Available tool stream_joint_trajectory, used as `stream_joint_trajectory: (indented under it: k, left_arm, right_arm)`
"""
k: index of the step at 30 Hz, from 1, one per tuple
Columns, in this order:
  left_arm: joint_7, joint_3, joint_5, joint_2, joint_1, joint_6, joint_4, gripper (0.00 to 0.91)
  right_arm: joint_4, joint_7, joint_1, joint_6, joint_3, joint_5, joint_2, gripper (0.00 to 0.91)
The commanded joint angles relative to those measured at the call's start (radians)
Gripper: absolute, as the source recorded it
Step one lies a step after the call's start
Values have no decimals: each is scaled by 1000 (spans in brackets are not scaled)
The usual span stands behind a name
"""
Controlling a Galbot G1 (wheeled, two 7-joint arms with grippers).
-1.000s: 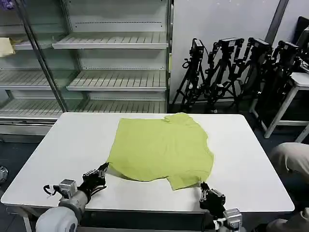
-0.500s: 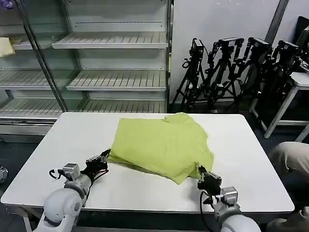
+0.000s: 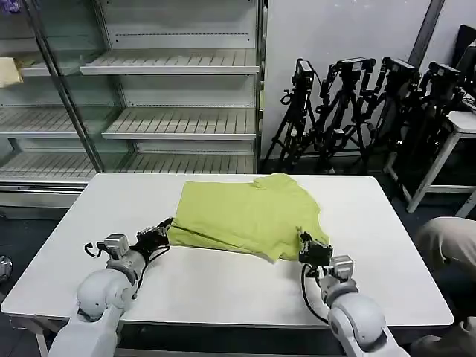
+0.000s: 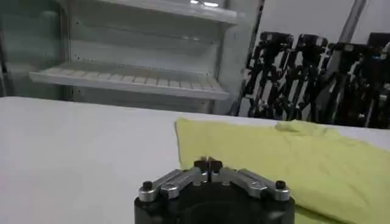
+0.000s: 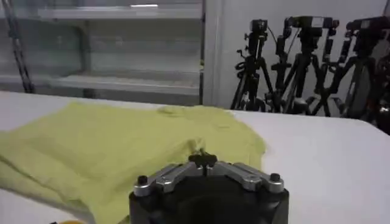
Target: Fold and organize the clothes.
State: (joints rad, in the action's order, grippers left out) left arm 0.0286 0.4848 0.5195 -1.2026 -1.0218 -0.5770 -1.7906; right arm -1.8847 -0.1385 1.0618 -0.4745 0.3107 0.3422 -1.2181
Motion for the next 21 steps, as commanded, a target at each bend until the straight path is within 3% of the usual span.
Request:
stream_joint_trajectory:
  k: [1,16,17,18,19,20,21]
  left_arm:
    - [3,-12,-2,4,45,1,76,20]
    - [42,-25,-42,6,81,4,145,20]
    - [54,-28,-56,5,82,4,148,373]
    - [64,-28,-71,4,83,6,149,907]
    - [67,-28,-71,3,84,10,150,907]
    - [67,-28,-71,1,85,24,152,907]
    - [70,-27,-71,1,86,28,151,907]
  right_arm:
    - [101,10,-88,5,-5,-11,-1,0]
    - [154,26,-108,20,-6,-27,-19,0]
    - [156,31,-107,18,-7,-32,-19,0]
    - [157,34,-105,14,-7,-36,-18,0]
    - [157,37,-104,11,-7,-51,-18,343]
    - [160,40,-100,10,-7,-55,-19,907]
    - [161,41,-97,10,-6,-55,-19,907]
